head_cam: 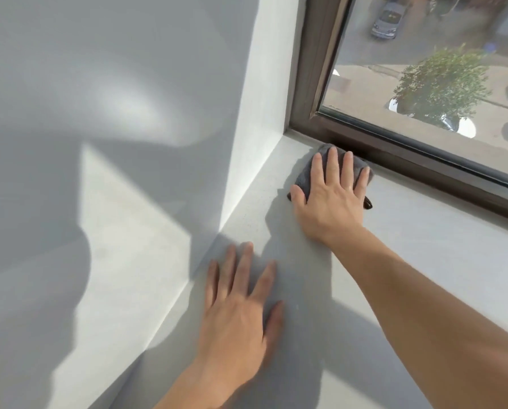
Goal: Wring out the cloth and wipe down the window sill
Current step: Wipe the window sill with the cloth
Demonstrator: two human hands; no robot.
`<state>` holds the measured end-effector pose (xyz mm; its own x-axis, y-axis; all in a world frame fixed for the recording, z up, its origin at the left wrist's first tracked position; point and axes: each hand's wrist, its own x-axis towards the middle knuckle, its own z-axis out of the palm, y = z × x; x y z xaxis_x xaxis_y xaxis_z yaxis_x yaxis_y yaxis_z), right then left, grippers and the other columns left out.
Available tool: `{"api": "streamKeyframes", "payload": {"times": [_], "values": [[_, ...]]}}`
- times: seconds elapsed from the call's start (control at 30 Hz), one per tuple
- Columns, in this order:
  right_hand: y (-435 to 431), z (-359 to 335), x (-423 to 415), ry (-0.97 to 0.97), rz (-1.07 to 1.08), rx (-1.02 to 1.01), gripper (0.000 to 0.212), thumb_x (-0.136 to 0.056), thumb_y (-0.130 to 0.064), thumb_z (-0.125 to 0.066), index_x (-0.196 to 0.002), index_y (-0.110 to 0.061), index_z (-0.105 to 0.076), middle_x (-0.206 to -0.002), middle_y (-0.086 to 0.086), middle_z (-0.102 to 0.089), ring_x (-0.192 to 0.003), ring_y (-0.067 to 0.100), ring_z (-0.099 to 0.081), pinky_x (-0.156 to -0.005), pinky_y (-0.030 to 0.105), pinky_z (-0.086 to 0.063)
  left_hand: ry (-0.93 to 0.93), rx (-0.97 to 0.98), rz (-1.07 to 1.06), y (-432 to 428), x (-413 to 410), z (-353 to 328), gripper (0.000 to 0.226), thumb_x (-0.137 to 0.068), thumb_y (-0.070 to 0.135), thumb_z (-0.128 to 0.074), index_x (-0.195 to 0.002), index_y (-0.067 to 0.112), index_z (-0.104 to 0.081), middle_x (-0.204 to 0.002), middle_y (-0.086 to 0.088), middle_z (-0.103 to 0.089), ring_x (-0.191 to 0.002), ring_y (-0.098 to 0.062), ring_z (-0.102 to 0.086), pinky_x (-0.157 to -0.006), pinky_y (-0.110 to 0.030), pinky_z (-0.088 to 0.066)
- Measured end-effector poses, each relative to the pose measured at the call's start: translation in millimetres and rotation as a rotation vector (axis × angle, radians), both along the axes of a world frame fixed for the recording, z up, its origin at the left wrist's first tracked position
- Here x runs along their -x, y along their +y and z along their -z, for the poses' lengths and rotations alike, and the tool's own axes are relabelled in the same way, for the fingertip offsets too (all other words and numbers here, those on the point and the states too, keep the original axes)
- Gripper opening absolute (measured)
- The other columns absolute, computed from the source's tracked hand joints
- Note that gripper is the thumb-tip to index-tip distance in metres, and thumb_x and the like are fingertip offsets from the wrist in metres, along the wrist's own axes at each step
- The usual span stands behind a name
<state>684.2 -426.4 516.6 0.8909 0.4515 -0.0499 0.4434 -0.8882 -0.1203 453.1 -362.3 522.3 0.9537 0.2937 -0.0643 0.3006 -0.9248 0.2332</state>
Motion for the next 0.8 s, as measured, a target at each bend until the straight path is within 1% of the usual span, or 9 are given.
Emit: {"api": "streamKeyframes", "payload": {"times": [0.1,0.17,0.23,0.33,0.43,0.53,0.6,0.67,0.8], "values": [[37.2,-3.0,1.5,0.006,-0.164,0.003,0.075,-0.097,-0.055,-0.021,-0.16,-0.017,-0.009,-0.169,0.007,-0.001,-0.154,0.031,0.009,-0.121,0.056,0.01,0.011,0.004,0.005,0.8,3.0,5.1,0.06,-0.095,0.052,-0.04,-0.151,0.029,-0.04,-0.165,-0.009,-0.019,-0.153,-0.031,-0.008,-0.12,-0.054,-0.01],[22.9,-3.1,2.6,0.005,-0.219,0.001,0.072,-0.098,-0.052,-0.019,-0.16,-0.017,-0.009,-0.169,0.005,-0.003,-0.155,0.028,0.007,-0.123,0.054,0.008,0.013,-0.023,0.011,1.2,3.4,5.6,0.061,-0.096,0.053,-0.039,-0.151,0.028,-0.038,-0.165,-0.01,-0.017,-0.154,-0.032,-0.007,-0.121,-0.055,-0.01],[-11.0,-2.0,8.9,-0.017,-0.195,-0.037,0.071,-0.096,-0.048,-0.019,-0.16,-0.018,-0.012,-0.169,0.004,-0.006,-0.155,0.027,0.004,-0.124,0.051,0.006,0.01,-0.049,0.006,-1.2,2.9,4.9,0.061,-0.096,0.052,-0.038,-0.151,0.025,-0.039,-0.165,-0.013,-0.019,-0.153,-0.034,-0.009,-0.12,-0.056,-0.013],[-56.6,-3.0,19.9,-0.013,-0.076,-0.019,0.072,-0.095,-0.048,-0.018,-0.16,-0.017,-0.013,-0.169,0.004,-0.007,-0.155,0.027,0.003,-0.124,0.051,0.005,0.011,-0.032,-0.012,-5.2,3.2,4.8,0.063,-0.094,0.051,-0.039,-0.151,0.024,-0.038,-0.165,-0.013,-0.018,-0.153,-0.033,-0.007,-0.121,-0.057,-0.013],[-42.3,-5.6,24.8,0.012,0.008,0.004,0.072,-0.097,-0.048,-0.02,-0.16,-0.016,-0.01,-0.169,0.006,-0.003,-0.154,0.03,0.006,-0.122,0.054,0.009,0.018,-0.032,0.0,-5.9,1.4,4.9,0.063,-0.094,0.051,-0.04,-0.15,0.023,-0.039,-0.164,-0.015,-0.02,-0.153,-0.034,-0.008,-0.12,-0.058,-0.013],[16.7,-6.9,32.3,0.034,-0.174,-0.016,0.069,-0.1,-0.048,-0.022,-0.16,-0.016,-0.008,-0.169,0.005,0.0,-0.154,0.029,0.01,-0.122,0.054,0.011,0.02,-0.034,-0.012,-5.4,-0.4,4.6,0.064,-0.093,0.052,-0.041,-0.15,0.021,-0.04,-0.163,-0.014,-0.023,-0.153,-0.035,-0.01,-0.121,-0.058,-0.013],[34.1,-7.0,38.6,0.051,-0.284,-0.032,0.067,-0.101,-0.044,-0.025,-0.16,-0.018,-0.009,-0.169,0.002,-0.001,-0.154,0.026,0.01,-0.122,0.052,0.01,0.009,-0.018,-0.037,-4.0,-0.8,5.2,0.066,-0.093,0.053,-0.041,-0.149,0.018,-0.04,-0.163,-0.012,-0.025,-0.153,-0.033,-0.012,-0.121,-0.057,-0.013],[12.5,-6.9,42.7,0.051,-0.259,-0.054,0.067,-0.099,-0.041,-0.026,-0.16,-0.019,-0.01,-0.169,0.0,-0.003,-0.155,0.024,0.008,-0.124,0.049,0.008,0.012,-0.031,-0.032,-3.4,0.1,5.4,0.068,-0.093,0.054,-0.041,-0.148,0.015,-0.04,-0.162,-0.012,-0.026,-0.152,-0.033,-0.014,-0.121,-0.056,-0.014],[-63.3,-5.8,54.3,0.037,-0.041,-0.033,0.068,-0.096,-0.043,-0.018,-0.16,-0.022,-0.009,-0.169,-0.001,-0.003,-0.155,0.021,0.008,-0.124,0.046,0.009,0.002,-0.015,-0.016,-3.4,0.1,4.5,0.069,-0.093,0.053,-0.038,-0.148,0.012,-0.039,-0.163,-0.015,-0.023,-0.153,-0.033,-0.009,-0.122,-0.056,-0.009]]}}
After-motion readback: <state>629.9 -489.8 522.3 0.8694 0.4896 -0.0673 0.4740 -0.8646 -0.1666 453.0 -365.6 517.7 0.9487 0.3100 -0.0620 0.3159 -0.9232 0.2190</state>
